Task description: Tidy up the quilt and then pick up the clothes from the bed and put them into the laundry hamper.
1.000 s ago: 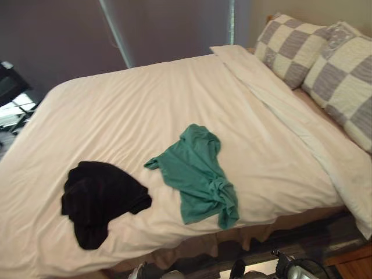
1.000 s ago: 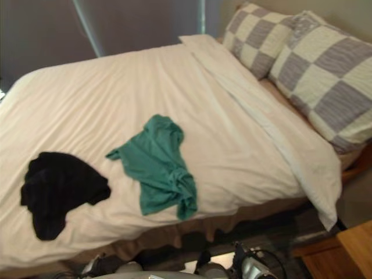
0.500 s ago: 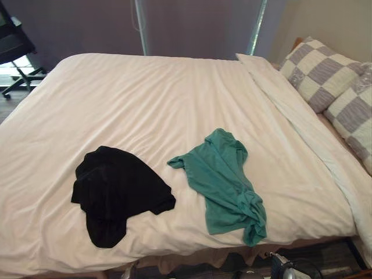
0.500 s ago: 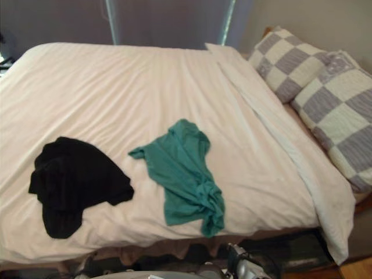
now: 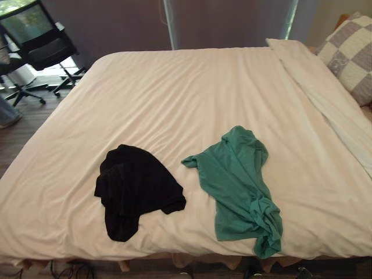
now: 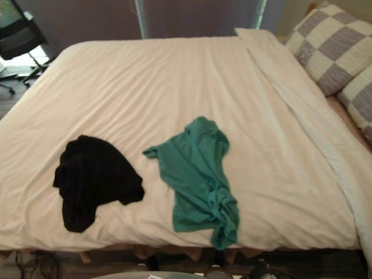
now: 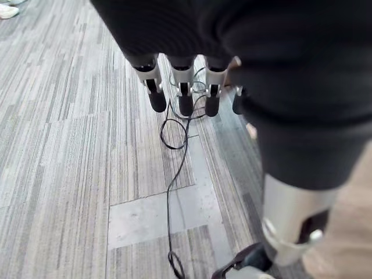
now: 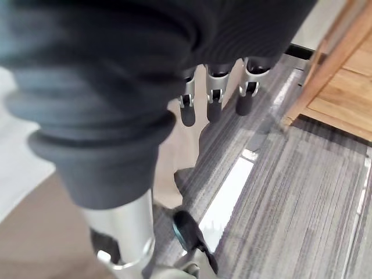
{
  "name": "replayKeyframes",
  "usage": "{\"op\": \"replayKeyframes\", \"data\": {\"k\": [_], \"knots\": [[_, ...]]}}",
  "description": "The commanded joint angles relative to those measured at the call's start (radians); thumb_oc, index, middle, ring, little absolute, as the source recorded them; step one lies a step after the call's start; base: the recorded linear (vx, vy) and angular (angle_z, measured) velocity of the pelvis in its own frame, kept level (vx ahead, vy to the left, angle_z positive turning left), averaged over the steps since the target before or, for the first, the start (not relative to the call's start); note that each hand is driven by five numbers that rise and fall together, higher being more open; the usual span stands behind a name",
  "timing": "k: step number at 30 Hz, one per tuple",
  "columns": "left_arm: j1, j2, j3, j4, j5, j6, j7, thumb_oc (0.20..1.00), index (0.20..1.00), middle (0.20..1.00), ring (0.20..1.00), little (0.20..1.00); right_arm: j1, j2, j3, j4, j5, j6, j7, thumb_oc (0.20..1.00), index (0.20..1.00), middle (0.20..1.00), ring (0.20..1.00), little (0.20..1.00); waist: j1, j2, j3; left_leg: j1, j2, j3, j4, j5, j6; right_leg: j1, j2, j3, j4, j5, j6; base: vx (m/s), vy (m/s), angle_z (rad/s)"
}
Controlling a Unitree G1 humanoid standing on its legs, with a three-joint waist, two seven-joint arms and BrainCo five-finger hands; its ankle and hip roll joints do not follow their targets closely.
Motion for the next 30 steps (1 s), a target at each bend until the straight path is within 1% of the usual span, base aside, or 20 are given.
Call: {"op": "replayKeyframes", "data": {"k": [1, 2, 3, 4, 5, 6, 8, 11, 12, 13, 17, 18, 19, 20, 24, 27, 30], "knots": [[-0.004, 0.042, -0.049, 0.001, -0.006, -0.021, 0.018, 1.000, 1.000, 1.000, 1.000, 1.000, -0.031, -0.054, -0.056, 0.008, 0.118, 0.001, -0.068, 1.000, 1.000, 1.000, 1.000, 1.000, -0.022, -0.041, -0.012, 0.037, 0.018, 0.072, 0.053, -0.099, -0.036, -0.057, -0.074, 0.009, 0.039, -0.102, 0.065, -0.03, 0.050, -0.09], [0.016, 0.048, -0.080, -0.052, 0.027, -0.029, 0.017, 1.000, 1.000, 1.000, 1.000, 1.000, -0.013, -0.084, -0.094, -0.014, 0.128, -0.004, -0.088, 1.000, 1.000, 1.000, 1.000, 1.000, -0.024, -0.040, -0.012, 0.043, 0.015, 0.074, 0.047, -0.099, -0.033, -0.058, -0.078, 0.011, 0.041, -0.097, 0.070, -0.04, 0.042, -0.04], [0.038, 0.053, -0.083, -0.114, 0.028, -0.043, 0.019, 1.000, 1.000, 1.000, 1.000, 1.000, -0.002, -0.112, -0.127, -0.022, 0.136, -0.009, -0.108, 1.000, 1.000, 1.000, 1.000, 1.000, -0.025, -0.042, -0.008, 0.045, 0.015, 0.076, 0.044, -0.100, -0.031, -0.059, -0.082, 0.009, 0.043, -0.095, 0.073, -0.03, 0.028, -0.04], [0.041, 0.053, -0.085, -0.118, 0.028, -0.041, 0.019, 1.000, 1.000, 1.000, 1.000, 1.000, 0.002, -0.113, -0.128, -0.024, 0.136, -0.009, -0.108, 1.000, 1.000, 1.000, 1.000, 1.000, -0.023, -0.041, -0.009, 0.046, 0.015, 0.076, 0.044, -0.100, -0.031, -0.058, -0.082, 0.009, 0.043, -0.095, 0.073, -0.03, 0.010, 0.01], [0.068, 0.058, -0.091, -0.174, 0.034, -0.055, 0.019, 1.000, 1.000, 1.000, 1.000, 1.000, 0.015, -0.137, -0.159, -0.024, 0.142, -0.009, -0.126, 1.000, 1.000, 1.000, 1.000, 1.000, -0.023, -0.042, -0.006, 0.046, 0.015, 0.076, 0.041, -0.100, -0.030, -0.059, -0.086, 0.007, 0.045, -0.094, 0.076, -0.04, 0.004, 0.01], [0.131, 0.070, -0.112, -0.321, 0.060, -0.075, 0.012, 1.000, 1.000, 1.000, 1.000, 1.000, 0.033, -0.188, -0.218, -0.012, 0.159, -0.010, -0.157, 1.000, 1.000, 1.000, 1.000, 1.000, -0.016, -0.043, -0.003, 0.050, 0.015, 0.075, 0.034, -0.101, -0.029, -0.058, -0.089, 0.003, 0.049, -0.095, 0.081, -0.05, -0.003, 0.02], [0.178, 0.086, -0.094, -0.442, 0.040, -0.087, 0.020, 1.000, 1.000, 1.000, 1.000, 1.000, 0.031, -0.242, -0.272, 0.014, 0.184, -0.008, -0.177, 1.000, 1.000, 1.000, 1.000, 1.000, -0.006, -0.043, -0.001, 0.052, 0.015, 0.072, 0.027, -0.101, -0.029, -0.056, -0.091, -0.003, 0.050, -0.096, 0.084, -0.04, -0.022, 0.04], [0.200, 0.089, -0.065, -0.520, 0.005, -0.085, 0.038, 1.000, 1.000, 1.000, 1.000, 1.000, 0.006, -0.280, -0.299, 0.044, 0.204, -0.001, -0.199, 1.000, 1.000, 1.000, 1.000, 1.000, 0.014, -0.043, 0.005, 0.056, 0.017, 0.068, 0.028, -0.101, -0.029, -0.052, -0.089, -0.009, 0.046, -0.095, 0.085, -0.03, -0.042, 0.08], [0.196, 0.083, -0.061, -0.515, -0.011, -0.082, 0.037, 1.000, 1.000, 1.000, 1.000, 1.000, -0.007, -0.286, -0.293, 0.046, 0.202, 0.000, -0.201, 1.000, 1.000, 1.000, 1.000, 1.000, 0.018, -0.043, 0.007, 0.055, 0.019, 0.067, 0.030, -0.100, -0.028, -0.051, -0.088, -0.008, 0.043, -0.095, 0.084, -0.05, -0.056, 0.01], [0.180, 0.073, -0.056, -0.495, -0.036, -0.078, 0.029, 1.000, 1.000, 1.000, 1.000, 1.000, -0.026, -0.281, -0.252, 0.059, 0.173, 0.008, -0.185, 1.000, 1.000, 1.000, 1.000, 1.000, 0.024, -0.044, 0.009, 0.057, 0.021, 0.067, 0.031, -0.098, -0.029, -0.048, -0.085, -0.010, 0.036, -0.093, 0.082, -0.05, -0.051, 0.01], [0.125, 0.051, -0.064, -0.369, -0.031, -0.060, 0.036, 1.000, 1.000, 1.000, 1.000, 1.000, -0.059, -0.230, -0.178, 0.092, 0.130, 0.020, -0.154, 1.000, 1.000, 1.000, 1.000, 1.000, 0.030, -0.047, 0.009, 0.058, 0.028, 0.067, 0.033, -0.093, -0.033, -0.039, -0.078, -0.008, 0.026, -0.094, 0.078, -0.02, -0.033, 0.00], [0.122, 0.051, -0.064, -0.366, -0.031, -0.061, 0.037, 1.000, 1.000, 1.000, 1.000, 1.000, -0.061, -0.230, -0.177, 0.092, 0.131, 0.020, -0.155, 1.000, 1.000, 1.000, 1.000, 1.000, 0.030, -0.048, 0.010, 0.058, 0.028, 0.067, 0.033, -0.093, -0.033, -0.039, -0.078, -0.008, 0.025, -0.094, 0.078, 0.00, 0.000, 0.00], [0.111, 0.043, -0.068, -0.324, -0.026, -0.054, 0.037, 1.000, 1.000, 1.000, 1.000, 1.000, -0.064, -0.209, -0.157, 0.099, 0.121, 0.024, -0.147, 1.000, 1.000, 1.000, 1.000, 1.000, 0.030, -0.047, 0.009, 0.058, 0.030, 0.067, 0.034, -0.091, -0.034, -0.038, -0.076, -0.007, 0.024, -0.096, 0.076, -0.01, -0.039, 0.00], [0.088, 0.028, -0.073, -0.237, -0.022, -0.045, 0.042, 1.000, 1.000, 1.000, 1.000, 1.000, -0.070, -0.164, -0.126, 0.110, 0.116, 0.025, -0.143, 1.000, 1.000, 1.000, 1.000, 1.000, 0.029, -0.048, 0.008, 0.060, 0.032, 0.068, 0.034, -0.089, -0.037, -0.035, -0.072, -0.005, 0.020, -0.097, 0.073, 0.00, -0.044, 0.01], [0.056, -0.004, -0.068, -0.070, -0.013, -0.022, 0.050, 1.000, 1.000, 1.000, 1.000, 1.000, -0.074, -0.077, -0.066, 0.121, 0.108, 0.024, -0.124, 1.000, 1.000, 1.000, 1.000, 1.000, 0.022, -0.046, 0.003, 0.065, 0.035, 0.072, 0.031, -0.084, -0.040, -0.026, -0.067, -0.003, 0.015, -0.101, 0.067, 0.00, -0.010, 0.00], [0.047, -0.007, -0.069, -0.013, 0.005, -0.010, 0.047, 1.000, 1.000, 1.000, 1.000, 1.000, -0.073, -0.037, -0.023, 0.111, 0.099, 0.021, -0.110, 1.000, 1.000, 1.000, 1.000, 1.000, 0.019, -0.046, -0.002, 0.069, 0.037, 0.075, 0.027, -0.081, -0.041, -0.020, -0.066, -0.003, 0.010, -0.101, 0.064, 0.00, 0.000, 0.00], [0.036, 0.003, -0.067, -0.002, 0.014, -0.012, 0.046, 1.000, 1.000, 1.000, 1.000, 1.000, -0.069, -0.016, 0.017, 0.086, 0.088, 0.009, -0.093, 1.000, 1.000, 1.000, 1.000, 1.000, 0.020, -0.047, -0.006, 0.073, 0.038, 0.078, 0.023, -0.077, -0.043, -0.015, -0.065, -0.006, 0.007, -0.100, 0.063, 0.00, 0.000, 0.00]]}}
